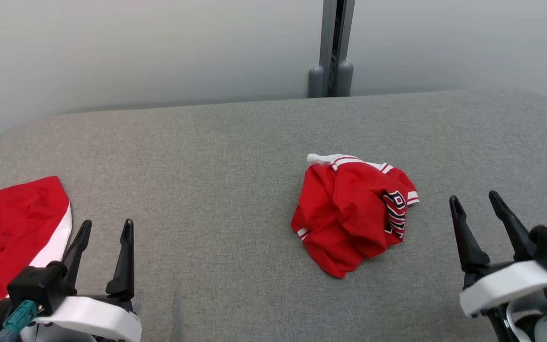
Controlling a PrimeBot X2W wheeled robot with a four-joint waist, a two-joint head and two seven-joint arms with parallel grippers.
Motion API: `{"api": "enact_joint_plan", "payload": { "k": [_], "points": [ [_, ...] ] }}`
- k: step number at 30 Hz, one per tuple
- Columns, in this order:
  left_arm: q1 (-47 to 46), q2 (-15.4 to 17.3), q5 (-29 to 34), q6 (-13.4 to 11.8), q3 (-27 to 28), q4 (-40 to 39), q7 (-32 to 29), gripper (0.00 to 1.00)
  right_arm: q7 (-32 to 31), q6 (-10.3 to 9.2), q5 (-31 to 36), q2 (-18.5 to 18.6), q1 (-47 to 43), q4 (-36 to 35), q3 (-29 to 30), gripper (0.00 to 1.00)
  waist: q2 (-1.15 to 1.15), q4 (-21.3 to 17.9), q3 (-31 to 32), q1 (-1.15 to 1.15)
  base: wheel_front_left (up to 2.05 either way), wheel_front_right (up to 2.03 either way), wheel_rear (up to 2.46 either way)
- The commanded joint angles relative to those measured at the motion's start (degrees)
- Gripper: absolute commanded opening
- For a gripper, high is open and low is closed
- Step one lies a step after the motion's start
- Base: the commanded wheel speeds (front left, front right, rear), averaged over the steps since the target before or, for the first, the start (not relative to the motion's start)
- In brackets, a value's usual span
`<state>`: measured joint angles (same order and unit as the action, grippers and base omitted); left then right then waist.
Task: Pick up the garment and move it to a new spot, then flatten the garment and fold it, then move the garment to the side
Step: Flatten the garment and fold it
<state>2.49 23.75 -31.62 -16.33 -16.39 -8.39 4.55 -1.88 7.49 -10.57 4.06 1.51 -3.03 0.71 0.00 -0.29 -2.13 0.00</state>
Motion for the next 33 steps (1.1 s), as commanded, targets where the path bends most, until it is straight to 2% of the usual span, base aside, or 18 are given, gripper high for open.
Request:
{"api": "enact_joint_plan", "payload": {
  "k": [1,13,22,23,24,25,26,30,33],
  "points": [
    [-1.40,-0.12,0.52,0.26,-0.13,0.15,0.36,1.00,-0.66,0.00,-0.82,0.90,2.15,0.79,-0.71,1.00,0.00,0.98,-2.08,0.00,0.00,0.00,0.00],
    [-8.64,-2.57,0.84,3.42,-2.57,3.83,3.16,1.00,-10.97,0.00,-9.39,12.91,21.14,13.36,-11.97,1.00,0.00,6.75,-10.15,0.00,0.00,0.00,0.00],
    [-11.76,-3.71,0.86,5.23,-3.65,7.01,4.97,1.00,-18.05,0.00,-16.67,17.51,28.58,20.67,-21.11,1.00,0.00,9.10,-12.74,0.00,0.00,0.00,0.00],
    [-11.95,-3.75,0.86,5.27,-3.66,7.23,5.10,1.00,-18.37,0.00,-17.35,17.68,29.01,21.12,-21.57,0.96,0.00,9.09,-13.00,0.00,0.00,0.00,0.00],
    [-12.11,-3.78,0.86,5.29,-3.66,7.48,5.22,1.00,-18.05,0.00,-17.78,17.90,29.36,21.33,-21.73,0.51,0.00,9.04,-13.21,0.00,0.00,0.00,0.00],
    [-12.27,-3.78,0.86,5.27,-3.65,7.70,5.37,1.00,-17.36,0.00,-18.32,17.91,29.63,21.44,-21.60,0.36,0.00,8.90,-13.46,0.00,0.00,0.00,0.00],
    [-12.42,-3.76,0.85,5.29,-3.61,7.89,5.51,1.00,-16.83,0.00,-18.92,17.70,29.61,21.59,-21.47,0.00,0.00,8.72,-13.64,0.00,0.00,0.00,0.00],
    [-12.85,-3.81,0.43,5.53,-3.52,8.19,5.65,1.00,-14.08,0.00,-19.69,17.50,29.28,20.91,-20.80,0.00,0.00,7.97,-14.02,0.00,0.00,0.00,0.00],
    [-13.02,-3.55,0.45,5.67,-3.48,8.46,5.86,1.00,-9.64,0.00,-20.18,16.82,28.67,19.35,-19.01,0.00,0.00,6.89,-14.14,0.00,0.00,0.00,0.00]
  ]
}}
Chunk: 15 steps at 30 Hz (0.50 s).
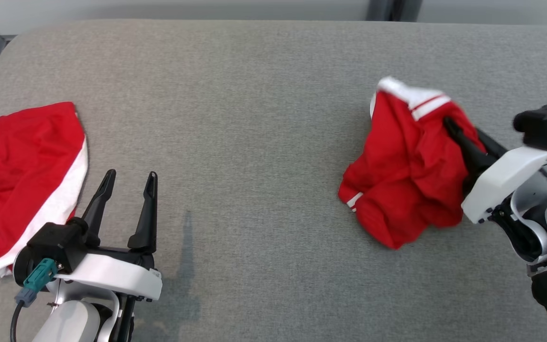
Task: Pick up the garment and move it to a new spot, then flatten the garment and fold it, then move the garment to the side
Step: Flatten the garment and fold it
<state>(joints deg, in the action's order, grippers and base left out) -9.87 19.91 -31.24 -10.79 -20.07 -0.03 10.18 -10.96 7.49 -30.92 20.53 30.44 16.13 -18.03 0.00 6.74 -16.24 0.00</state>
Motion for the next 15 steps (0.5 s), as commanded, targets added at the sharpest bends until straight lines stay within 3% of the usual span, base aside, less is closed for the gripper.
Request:
{"api": "enact_joint_plan", "payload": {
  "k": [1,9,15],
  "points": [
    [-0.84,0.37,0.13,0.17,0.17,0.10,0.27,1.00,0.95,0.00,-0.74,-0.32,-0.63,-0.59,0.43,0.00,0.00,-0.50,0.00,0.00,0.00,0.00,0.00],
    [-1.34,0.94,0.34,-0.20,0.17,-0.07,-0.02,1.00,14.42,0.00,-12.52,-6.88,-7.95,-8.64,7.03,0.00,0.00,-3.20,0.57,0.00,0.00,0.00,0.00],
    [-1.60,0.98,0.42,-0.20,-0.43,-0.10,-0.50,1.00,22.75,0.01,-24.22,-11.45,-16.78,-6.46,9.75,0.00,0.00,-4.36,0.47,0.00,0.00,0.00,0.00]
  ]
}}
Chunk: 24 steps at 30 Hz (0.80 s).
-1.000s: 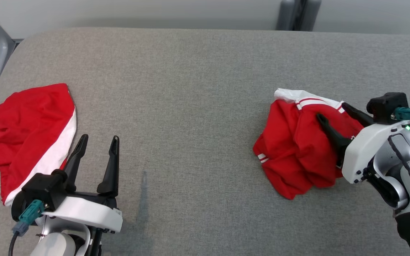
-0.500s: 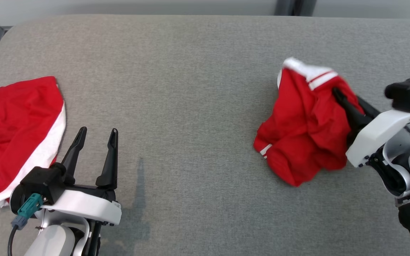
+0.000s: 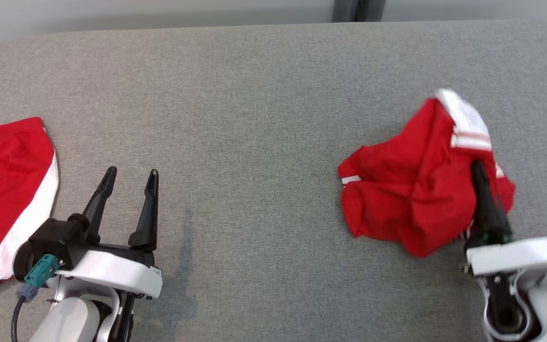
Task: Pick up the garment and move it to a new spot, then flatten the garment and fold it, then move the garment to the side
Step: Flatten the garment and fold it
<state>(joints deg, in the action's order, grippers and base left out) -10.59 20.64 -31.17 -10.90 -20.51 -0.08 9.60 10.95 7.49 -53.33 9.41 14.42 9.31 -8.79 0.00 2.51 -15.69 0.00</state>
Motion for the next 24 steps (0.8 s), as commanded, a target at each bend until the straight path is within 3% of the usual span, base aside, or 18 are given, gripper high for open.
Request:
{"api": "enact_joint_plan", "payload": {
  "k": [1,6,8,9,10,14,24],
  "points": [
    [-0.96,0.25,0.38,-0.04,-0.11,-0.05,-0.04,1.00,1.52,0.01,-3.61,-1.10,-2.06,1.27,0.44,0.00,0.00,-0.26,-0.14,0.00,0.00,0.00,0.00],
    [-1.01,0.34,0.46,-0.05,-0.61,-0.10,-0.38,1.00,3.87,0.00,-8.22,-3.06,-6.40,5.34,-0.59,0.00,0.00,-0.99,-0.39,0.00,0.00,0.00,0.00],
    [-1.05,0.44,0.51,-0.17,-0.76,-0.12,-0.58,1.00,4.09,0.00,-8.98,-3.71,-7.14,6.41,-1.97,0.46,0.00,-1.27,-0.44,0.00,0.00,0.00,0.00],
    [-1.09,0.46,0.51,-0.23,-0.78,-0.18,-0.62,1.00,4.25,0.00,-8.83,-3.83,-7.36,6.93,-2.34,0.82,0.00,-1.38,-0.46,0.00,0.00,0.00,0.00],
    [-1.12,0.54,0.51,-0.30,-0.78,-0.19,-0.66,1.00,4.26,0.00,-9.04,-4.05,-7.53,7.37,-2.59,1.00,0.00,-1.52,-0.44,0.00,0.00,0.00,0.00],
    [-1.01,0.72,0.47,-0.54,-0.74,-0.28,-0.69,1.00,4.34,0.00,-5.90,-4.34,-7.58,6.52,-0.45,1.00,0.00,-1.98,-0.11,0.00,0.00,0.00,0.00],
    [0.67,1.05,-0.01,-1.87,0.10,-0.81,-0.19,1.00,4.35,0.00,16.52,-2.48,-9.96,-5.93,7.56,1.00,0.00,-2.34,2.37,0.00,0.00,0.00,0.00]
  ]
}}
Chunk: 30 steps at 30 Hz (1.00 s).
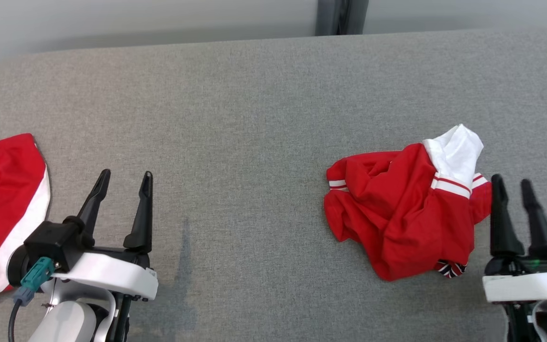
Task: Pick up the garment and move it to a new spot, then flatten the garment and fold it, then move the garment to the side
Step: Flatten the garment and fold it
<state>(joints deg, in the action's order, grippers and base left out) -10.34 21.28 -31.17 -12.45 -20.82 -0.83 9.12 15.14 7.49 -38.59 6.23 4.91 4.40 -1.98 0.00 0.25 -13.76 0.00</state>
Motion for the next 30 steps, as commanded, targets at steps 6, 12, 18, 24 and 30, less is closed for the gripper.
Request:
{"api": "enact_joint_plan", "payload": {
  "k": [6,12,18,24,30],
  "points": [
    [2.16,0.67,-0.57,-1.32,1.12,-0.36,0.58,1.00,-0.50,0.00,14.95,3.12,-0.21,-5.28,3.67,1.00,0.00,-0.20,2.83,0.00,0.00,0.00,0.00],
    [4.55,0.75,-0.94,-1.93,0.67,-0.60,0.45,1.00,-6.24,0.00,22.89,2.66,-1.91,-9.08,4.98,1.00,0.00,0.09,5.45,0.00,0.00,0.00,0.00],
    [6.94,0.54,-1.33,-2.47,0.12,-0.62,0.25,1.00,-10.85,0.00,24.74,1.30,-5.60,-11.19,5.18,1.00,0.00,0.51,7.72,0.00,0.00,0.00,0.00],
    [7.69,0.90,-1.32,-2.74,-0.27,-0.99,-0.18,1.00,-12.31,0.00,25.26,0.63,-6.96,-12.30,5.44,1.00,0.00,0.60,8.51,0.00,0.00,0.00,0.00],
    [7.62,1.06,-1.18,-2.82,-0.63,-1.39,-0.47,1.00,-13.04,0.00,25.02,0.30,-7.16,-12.80,5.56,1.00,0.00,0.69,8.45,0.00,0.00,0.00,0.00]
  ]
}}
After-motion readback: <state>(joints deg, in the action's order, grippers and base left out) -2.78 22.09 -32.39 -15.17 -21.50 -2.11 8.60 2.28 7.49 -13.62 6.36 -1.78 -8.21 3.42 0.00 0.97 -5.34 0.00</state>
